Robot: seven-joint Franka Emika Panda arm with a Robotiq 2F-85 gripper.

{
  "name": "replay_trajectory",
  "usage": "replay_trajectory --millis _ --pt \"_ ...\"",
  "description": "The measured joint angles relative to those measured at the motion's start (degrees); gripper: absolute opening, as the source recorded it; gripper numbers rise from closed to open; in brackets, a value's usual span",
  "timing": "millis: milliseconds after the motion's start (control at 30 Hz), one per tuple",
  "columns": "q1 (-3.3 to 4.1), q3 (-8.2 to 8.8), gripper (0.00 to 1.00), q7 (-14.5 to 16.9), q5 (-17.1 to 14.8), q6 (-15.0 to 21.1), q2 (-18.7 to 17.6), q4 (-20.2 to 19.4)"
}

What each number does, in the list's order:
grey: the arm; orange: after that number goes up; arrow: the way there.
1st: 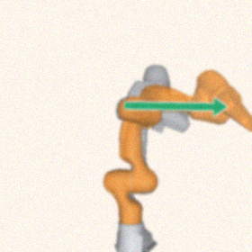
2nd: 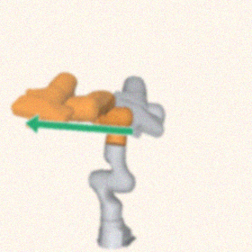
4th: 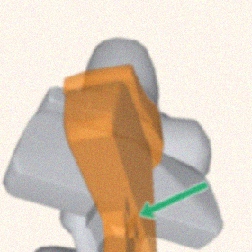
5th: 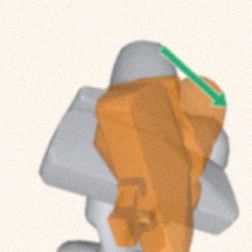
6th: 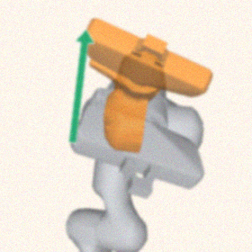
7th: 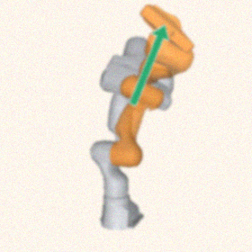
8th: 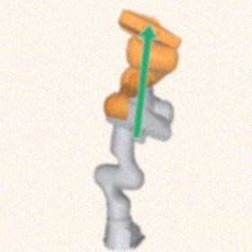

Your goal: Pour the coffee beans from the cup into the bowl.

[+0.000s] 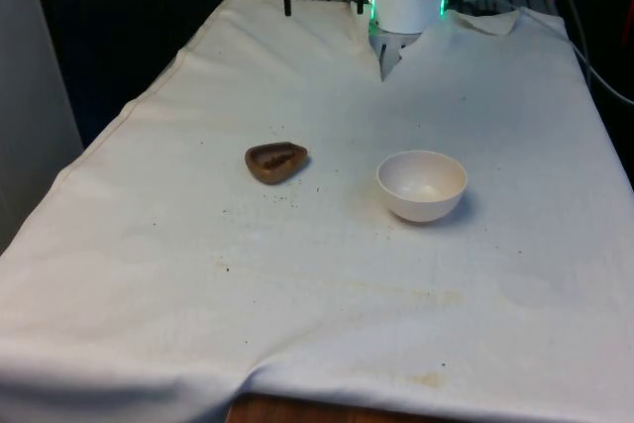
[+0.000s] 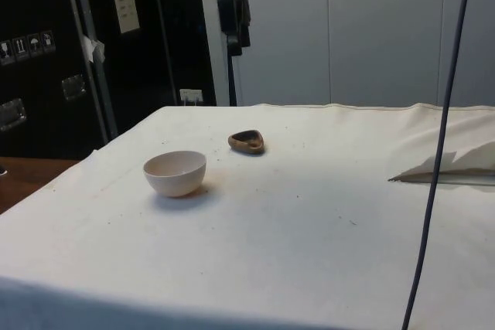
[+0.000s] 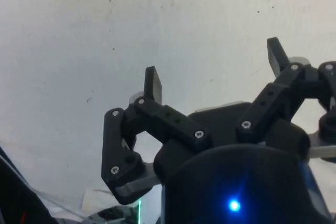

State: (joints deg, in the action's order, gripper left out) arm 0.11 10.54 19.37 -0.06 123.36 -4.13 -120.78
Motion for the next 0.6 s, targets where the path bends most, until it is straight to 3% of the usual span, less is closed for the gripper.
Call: replay_trajectory --millis 600 --pt "-0.23 3.90 1.00 7.2 -0.1 11.9 -2.1 -5.4"
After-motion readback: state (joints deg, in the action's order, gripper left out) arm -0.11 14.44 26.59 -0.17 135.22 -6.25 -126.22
